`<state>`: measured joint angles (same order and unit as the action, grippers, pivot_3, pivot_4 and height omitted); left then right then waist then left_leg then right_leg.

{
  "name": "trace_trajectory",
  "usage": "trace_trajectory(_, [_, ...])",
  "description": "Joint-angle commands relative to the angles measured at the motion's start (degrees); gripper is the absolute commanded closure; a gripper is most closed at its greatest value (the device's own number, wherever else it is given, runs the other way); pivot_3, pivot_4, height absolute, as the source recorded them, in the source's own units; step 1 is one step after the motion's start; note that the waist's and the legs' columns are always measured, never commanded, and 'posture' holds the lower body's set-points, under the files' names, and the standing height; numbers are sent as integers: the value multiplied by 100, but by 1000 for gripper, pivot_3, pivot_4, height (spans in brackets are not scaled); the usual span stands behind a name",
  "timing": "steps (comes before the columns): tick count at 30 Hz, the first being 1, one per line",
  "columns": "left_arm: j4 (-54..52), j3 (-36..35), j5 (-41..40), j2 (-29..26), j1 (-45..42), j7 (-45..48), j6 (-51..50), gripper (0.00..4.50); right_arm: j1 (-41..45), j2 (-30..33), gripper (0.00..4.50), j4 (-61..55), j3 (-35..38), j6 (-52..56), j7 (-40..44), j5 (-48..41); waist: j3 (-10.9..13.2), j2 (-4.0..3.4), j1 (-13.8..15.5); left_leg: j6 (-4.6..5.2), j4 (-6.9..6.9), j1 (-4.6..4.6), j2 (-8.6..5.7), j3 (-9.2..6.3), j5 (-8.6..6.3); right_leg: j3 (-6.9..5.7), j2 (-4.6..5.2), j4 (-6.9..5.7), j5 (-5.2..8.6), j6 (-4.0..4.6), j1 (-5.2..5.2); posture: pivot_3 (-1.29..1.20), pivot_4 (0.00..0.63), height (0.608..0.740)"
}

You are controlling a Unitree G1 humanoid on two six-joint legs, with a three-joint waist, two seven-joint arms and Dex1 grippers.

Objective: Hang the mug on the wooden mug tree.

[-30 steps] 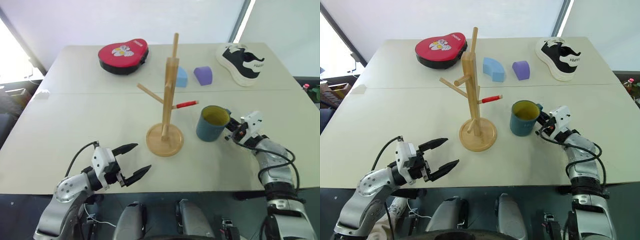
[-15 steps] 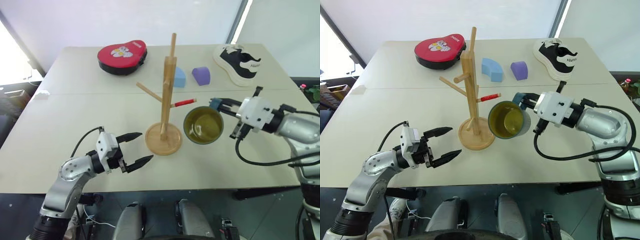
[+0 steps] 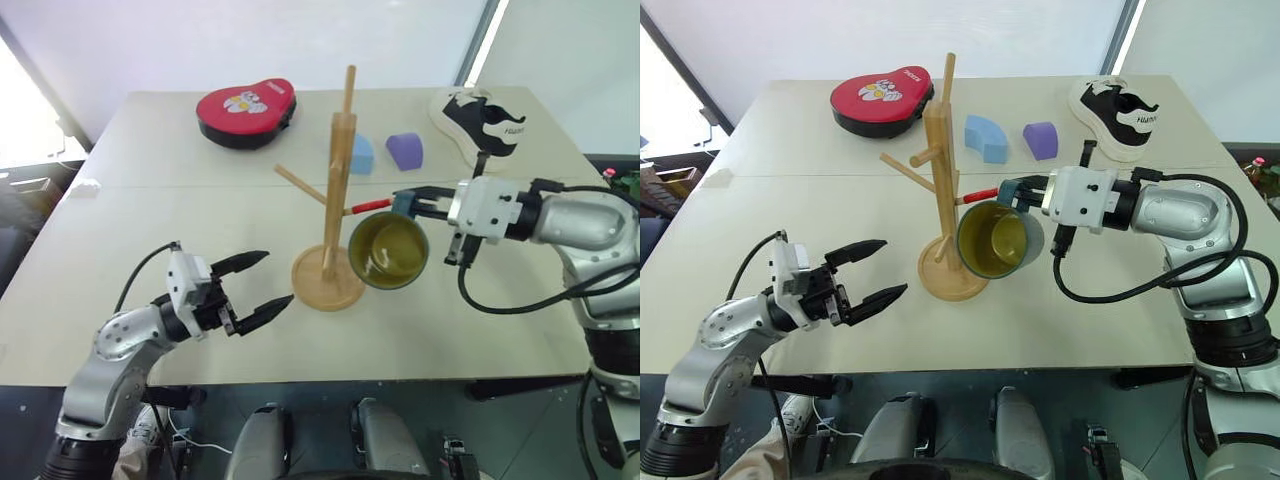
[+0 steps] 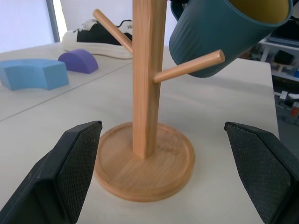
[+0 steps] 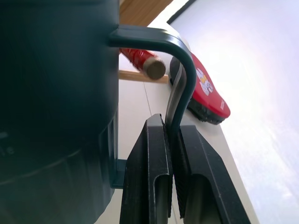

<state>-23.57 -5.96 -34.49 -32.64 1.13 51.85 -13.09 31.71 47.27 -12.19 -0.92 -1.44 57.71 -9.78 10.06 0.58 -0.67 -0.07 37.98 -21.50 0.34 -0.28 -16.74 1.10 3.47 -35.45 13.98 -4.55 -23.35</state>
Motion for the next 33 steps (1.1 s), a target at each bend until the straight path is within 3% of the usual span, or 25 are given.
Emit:
trace_trajectory(1, [-372,-210,-317,-128,-128,5,-158,0,236,-21,4458,74,9,-119,74,-43,0,0,-1,0,0,0,0,0,0,0,0,0,0,0,0,0,150,735])
trace_trajectory(16, [-918,-343,-711,-237,-181,-289,-612,0,746,-208,4458,727,-372,-130,387,24,1,-1,1,0,0,-1,-3,1,0,1,4,1,0,0,0,0,150,735])
trace_trajectory(19, [-933,-343,-714,-230,-161,-295,-608,0,769,-216,3492,710,-367,-85,431,-6,1,-1,0,0,0,-1,-4,1,0,0,4,1,0,0,1,0,150,735])
trace_trajectory(23, [-915,-313,-699,-223,-159,-296,-593,0,820,-205,1567,708,-330,-277,354,125,1,-1,-1,0,0,-1,-4,1,0,0,5,1,0,1,0,0,150,735])
trace_trajectory(28, [-739,-222,-615,-170,-229,-252,-541,0,726,17,1567,622,-77,-254,296,124,1,-1,9,0,0,-1,-4,1,0,0,5,1,0,1,0,0,150,735])
trace_trajectory(33, [-66,-243,-275,119,-342,-604,-454,0,-25,323,1567,336,791,411,-3,-279,2,0,91,0,0,-2,-9,0,0,-1,10,9,0,1,5,0,150,735])
